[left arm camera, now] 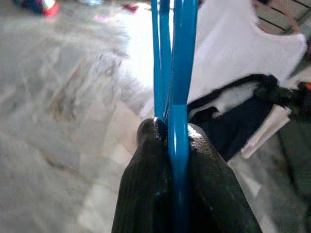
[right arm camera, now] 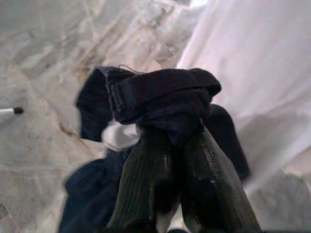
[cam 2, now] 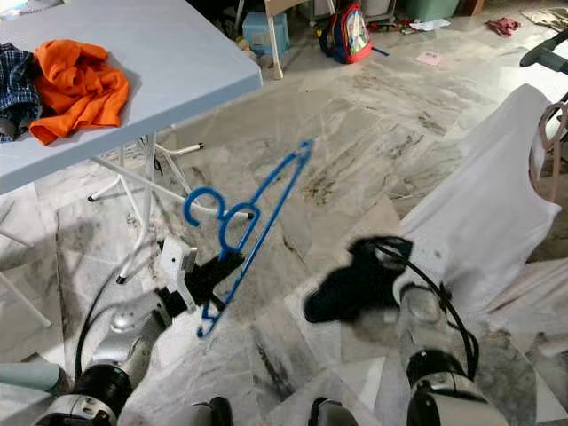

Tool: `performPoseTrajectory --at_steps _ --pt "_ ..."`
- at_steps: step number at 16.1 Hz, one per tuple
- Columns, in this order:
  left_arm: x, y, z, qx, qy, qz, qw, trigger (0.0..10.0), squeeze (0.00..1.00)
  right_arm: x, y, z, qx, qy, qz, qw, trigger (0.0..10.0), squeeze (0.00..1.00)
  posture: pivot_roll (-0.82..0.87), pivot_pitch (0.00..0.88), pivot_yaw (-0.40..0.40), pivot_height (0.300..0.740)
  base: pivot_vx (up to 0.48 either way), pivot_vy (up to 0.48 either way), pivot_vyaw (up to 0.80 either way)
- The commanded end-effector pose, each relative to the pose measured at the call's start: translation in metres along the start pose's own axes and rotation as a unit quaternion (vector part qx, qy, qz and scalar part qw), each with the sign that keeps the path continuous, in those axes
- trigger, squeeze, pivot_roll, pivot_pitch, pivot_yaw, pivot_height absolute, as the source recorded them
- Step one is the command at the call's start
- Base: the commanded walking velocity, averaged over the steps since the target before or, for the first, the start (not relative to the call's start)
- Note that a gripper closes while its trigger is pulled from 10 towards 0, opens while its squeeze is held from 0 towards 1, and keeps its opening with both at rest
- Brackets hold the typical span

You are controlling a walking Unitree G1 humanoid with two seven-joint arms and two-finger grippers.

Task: Hang hanger

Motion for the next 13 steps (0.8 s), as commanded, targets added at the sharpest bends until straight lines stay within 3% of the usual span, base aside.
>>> performPoseTrajectory --at_steps 1,3,4,5,6,9,11,13 --pt "-0.004 0.013 0.007 0.039 -0.002 0.02 0.999 0.0 0.0 -0.011 -0.004 0.002 -0.007 0.02 -0.008 1.0 0.0 0.0 0.02 0.184 0.035 0.74 0.0 0.0 0.0" --pt "-0.012 0.024 0.012 0.094 0.015 -0.007 0.995 0.0 0.0 -0.019 0.002 0.006 0.002 0.028 -0.009 1.0 0.0 0.0 0.02 0.182 0.039 0.74 0.0 0.0 0.0" --pt "-0.016 0.03 0.015 0.122 0.02 -0.007 0.992 2.7 0.0 -0.023 0.006 0.008 0.009 0.03 -0.007 0.999 0.0 0.0 0.02 0.182 0.039 0.74 0.0 0.0 0.0" --pt "-0.032 0.039 0.022 0.174 0.049 -0.009 0.984 9.3 0.0 -0.031 0.016 0.013 0.024 0.035 -0.008 0.999 0.0 0.0 0.03 0.179 0.038 0.74 0.0 0.0 0.0" --pt "-0.047 0.047 0.03 0.224 0.079 -0.009 0.971 10.0 0.0 -0.039 0.026 0.018 0.04 0.038 -0.007 0.998 0.0 0.0 0.03 0.173 0.036 0.74 0.0 0.0 0.0" --pt "-0.081 0.054 0.048 0.286 0.165 -0.047 0.943 10.0 0.0 -0.056 0.045 0.03 0.075 0.054 -0.004 0.996 0.0 0.0 0.05 0.144 0.029 0.74 0.0 0.0 0.0" --pt "-0.1 0.063 0.07 0.343 0.221 -0.079 0.91 10.0 0.0 -0.071 0.062 0.041 0.111 0.072 0.004 0.991 0.0 0.0 0.06 0.134 0.023 0.74 0.0 0.0 0.0" --pt "-0.109 0.069 0.084 0.387 0.231 -0.052 0.891 10.0 0.0 -0.077 0.067 0.046 0.124 0.077 0.013 0.989 0.0 0.0 0.05 0.13 0.021 0.74 0.0 0.0 0.0"
Point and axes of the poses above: a point about 5 cm out from each wrist's last joint towards the gripper, its own z axis pointing back from the gripper into the wrist, its own x axis along the axis of the wrist's last joint, y = z × x, the point moved 4 cm from there along -z, pointing out of the wrist towards the gripper, and after that the axes turned 12 degrees about z, right-handed, at the moved point
